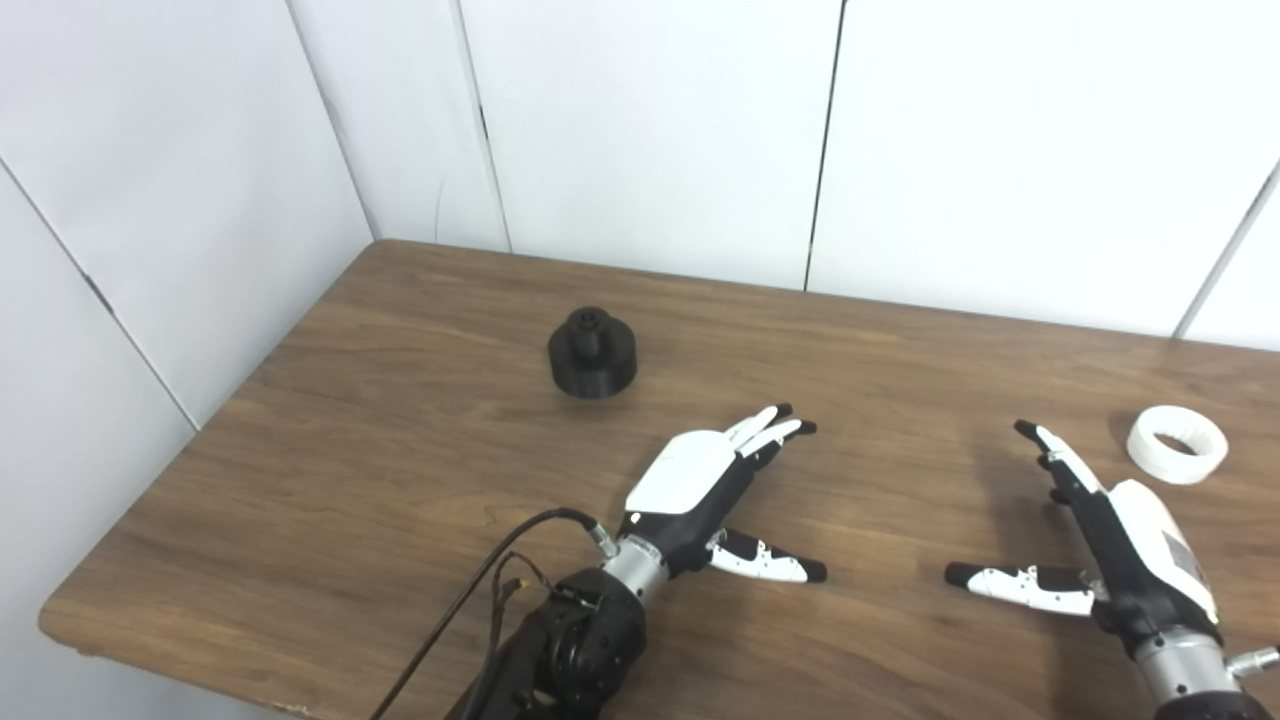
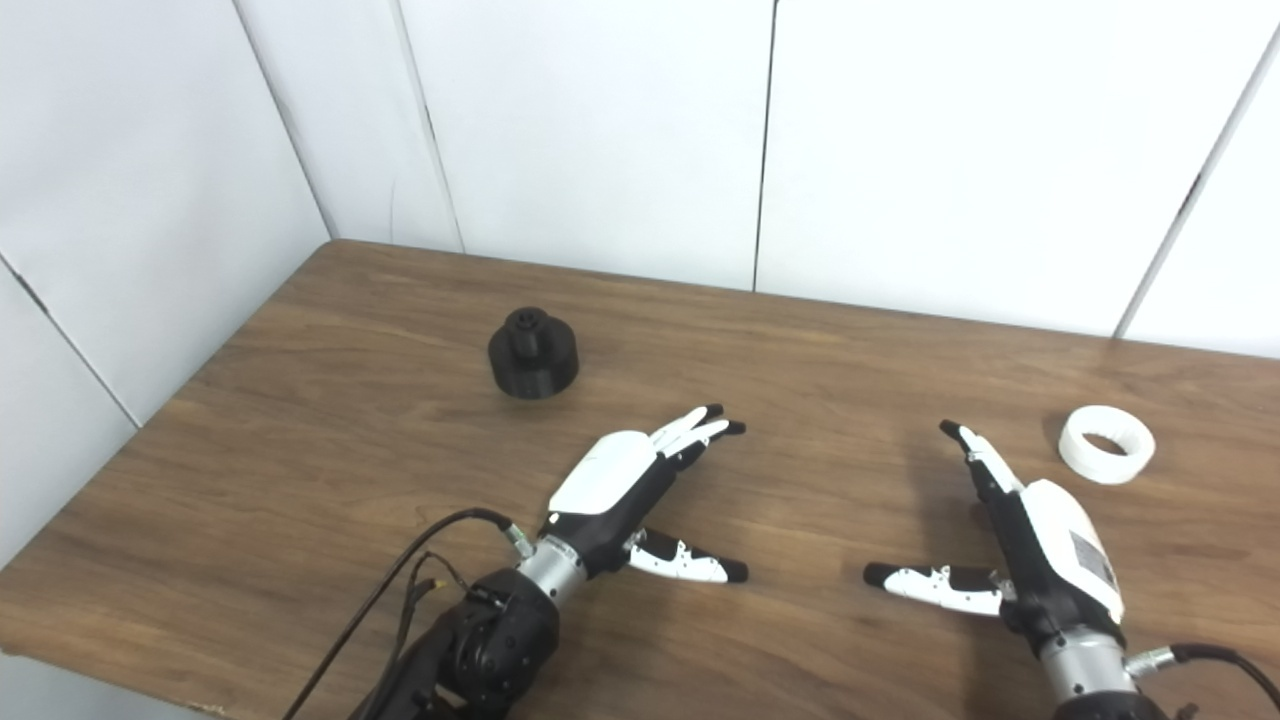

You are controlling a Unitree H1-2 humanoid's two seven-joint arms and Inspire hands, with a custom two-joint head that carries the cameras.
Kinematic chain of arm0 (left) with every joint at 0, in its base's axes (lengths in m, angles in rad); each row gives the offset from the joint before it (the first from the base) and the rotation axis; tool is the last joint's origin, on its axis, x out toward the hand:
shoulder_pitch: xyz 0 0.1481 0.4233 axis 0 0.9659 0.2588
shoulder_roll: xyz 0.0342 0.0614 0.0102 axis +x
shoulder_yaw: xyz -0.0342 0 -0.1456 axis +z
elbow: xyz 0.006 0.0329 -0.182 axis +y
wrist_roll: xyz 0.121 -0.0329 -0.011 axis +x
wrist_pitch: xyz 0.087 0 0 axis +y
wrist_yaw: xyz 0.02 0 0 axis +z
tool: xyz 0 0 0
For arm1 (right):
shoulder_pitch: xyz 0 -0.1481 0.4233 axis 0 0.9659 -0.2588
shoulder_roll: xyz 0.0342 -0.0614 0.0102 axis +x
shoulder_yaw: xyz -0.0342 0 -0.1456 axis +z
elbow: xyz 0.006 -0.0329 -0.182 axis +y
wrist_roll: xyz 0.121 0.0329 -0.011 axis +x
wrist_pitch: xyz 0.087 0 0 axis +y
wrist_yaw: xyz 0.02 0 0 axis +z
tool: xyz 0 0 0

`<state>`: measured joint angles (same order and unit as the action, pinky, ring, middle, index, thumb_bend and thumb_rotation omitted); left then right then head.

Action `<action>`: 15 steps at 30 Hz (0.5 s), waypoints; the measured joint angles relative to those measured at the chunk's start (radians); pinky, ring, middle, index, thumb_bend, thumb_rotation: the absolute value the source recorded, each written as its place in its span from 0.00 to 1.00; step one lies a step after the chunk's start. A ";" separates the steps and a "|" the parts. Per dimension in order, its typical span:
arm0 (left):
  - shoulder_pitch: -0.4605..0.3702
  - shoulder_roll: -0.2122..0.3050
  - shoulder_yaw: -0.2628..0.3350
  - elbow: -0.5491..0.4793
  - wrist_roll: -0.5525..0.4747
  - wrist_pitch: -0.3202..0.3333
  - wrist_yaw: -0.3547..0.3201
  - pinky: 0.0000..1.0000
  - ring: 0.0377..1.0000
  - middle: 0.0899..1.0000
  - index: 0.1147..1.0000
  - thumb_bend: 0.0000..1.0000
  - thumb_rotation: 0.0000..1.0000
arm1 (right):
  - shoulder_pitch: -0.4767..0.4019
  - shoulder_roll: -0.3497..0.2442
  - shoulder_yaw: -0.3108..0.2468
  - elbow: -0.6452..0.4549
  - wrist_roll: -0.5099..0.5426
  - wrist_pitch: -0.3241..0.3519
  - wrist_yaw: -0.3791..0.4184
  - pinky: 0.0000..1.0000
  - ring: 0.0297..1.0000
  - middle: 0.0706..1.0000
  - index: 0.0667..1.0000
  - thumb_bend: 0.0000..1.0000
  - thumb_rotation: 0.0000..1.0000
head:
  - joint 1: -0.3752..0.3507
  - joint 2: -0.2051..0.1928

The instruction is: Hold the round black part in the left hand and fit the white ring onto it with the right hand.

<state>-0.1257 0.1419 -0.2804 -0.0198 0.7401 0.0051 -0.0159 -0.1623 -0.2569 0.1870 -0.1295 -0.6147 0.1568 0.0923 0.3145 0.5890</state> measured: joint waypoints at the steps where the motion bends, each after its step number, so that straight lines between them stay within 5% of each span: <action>1: 0.000 0.000 0.000 0.000 0.000 0.000 0.002 0.84 0.96 1.00 0.89 0.91 0.37 | 0.000 0.000 0.000 0.000 0.000 0.000 0.000 0.81 0.90 0.95 0.94 0.92 0.34 | 0.000 0.002; 15: 0.005 0.027 0.096 -0.014 0.049 0.039 0.102 0.90 1.00 1.00 0.86 0.87 0.41 | 0.000 -0.001 0.001 -0.001 -0.005 0.001 0.001 0.79 0.88 0.94 0.93 0.92 0.33 | -0.002 0.002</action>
<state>-0.1203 0.1691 -0.1845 -0.0338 0.7895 0.0442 0.0864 -0.1627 -0.2576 0.1878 -0.1308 -0.6200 0.1575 0.0933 0.3129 0.5906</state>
